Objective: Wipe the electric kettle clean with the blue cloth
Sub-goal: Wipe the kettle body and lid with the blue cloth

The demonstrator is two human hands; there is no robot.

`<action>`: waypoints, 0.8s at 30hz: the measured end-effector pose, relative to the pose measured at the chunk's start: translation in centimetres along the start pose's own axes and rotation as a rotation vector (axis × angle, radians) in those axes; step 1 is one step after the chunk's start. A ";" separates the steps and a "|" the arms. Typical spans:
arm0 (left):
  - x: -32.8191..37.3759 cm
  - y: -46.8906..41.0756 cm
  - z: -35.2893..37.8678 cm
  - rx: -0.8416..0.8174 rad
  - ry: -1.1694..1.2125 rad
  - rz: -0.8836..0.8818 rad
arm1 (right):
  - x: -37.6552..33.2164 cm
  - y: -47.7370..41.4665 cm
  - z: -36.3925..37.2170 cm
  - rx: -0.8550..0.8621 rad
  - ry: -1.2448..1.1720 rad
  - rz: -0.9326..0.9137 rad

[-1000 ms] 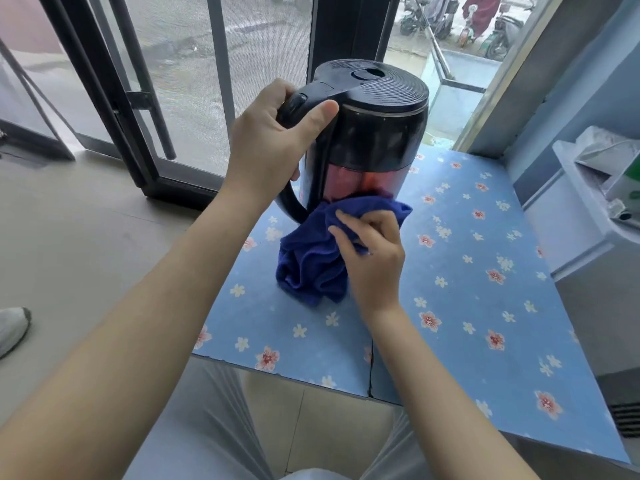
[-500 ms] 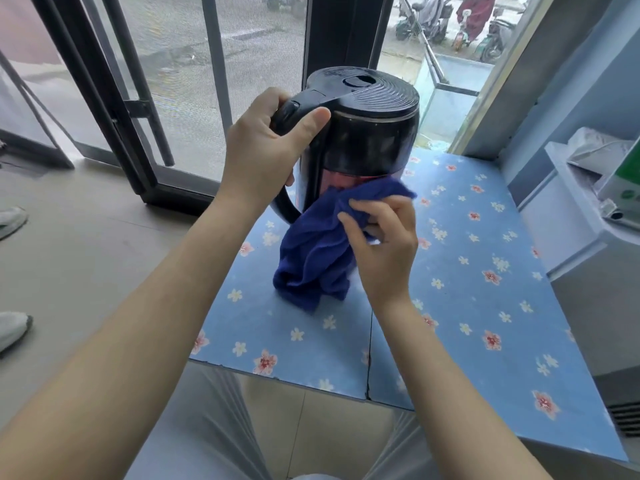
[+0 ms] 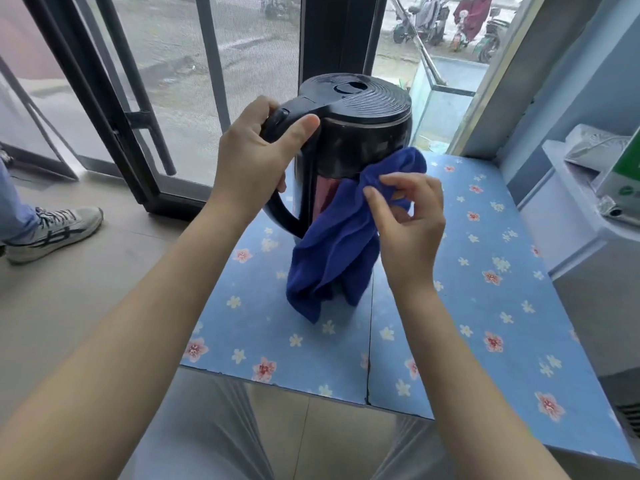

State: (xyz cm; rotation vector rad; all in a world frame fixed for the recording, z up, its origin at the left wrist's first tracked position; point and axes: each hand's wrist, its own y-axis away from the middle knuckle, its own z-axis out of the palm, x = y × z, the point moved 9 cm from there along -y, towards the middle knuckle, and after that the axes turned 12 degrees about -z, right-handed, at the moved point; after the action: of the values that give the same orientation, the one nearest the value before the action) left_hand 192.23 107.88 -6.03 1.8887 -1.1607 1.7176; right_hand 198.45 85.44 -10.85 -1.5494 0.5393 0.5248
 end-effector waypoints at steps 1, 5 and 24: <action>0.0 0.0 0.0 -0.011 -0.003 -0.001 | 0.3 0.2 0.1 -0.008 0.000 0.004; 0.0 -0.5 -0.1 -0.082 0.007 0.012 | 5.8 5.2 -0.2 -0.036 -0.047 0.324; 1.2 -4.0 -1.0 -0.192 -0.032 -0.065 | 8.2 5.6 -0.1 0.025 -0.234 0.536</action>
State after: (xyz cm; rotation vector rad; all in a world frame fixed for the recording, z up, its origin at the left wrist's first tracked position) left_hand 194.46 110.57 -3.60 1.8233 -1.2148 1.4902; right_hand 201.36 84.96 -20.37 -1.2893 0.7780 1.0885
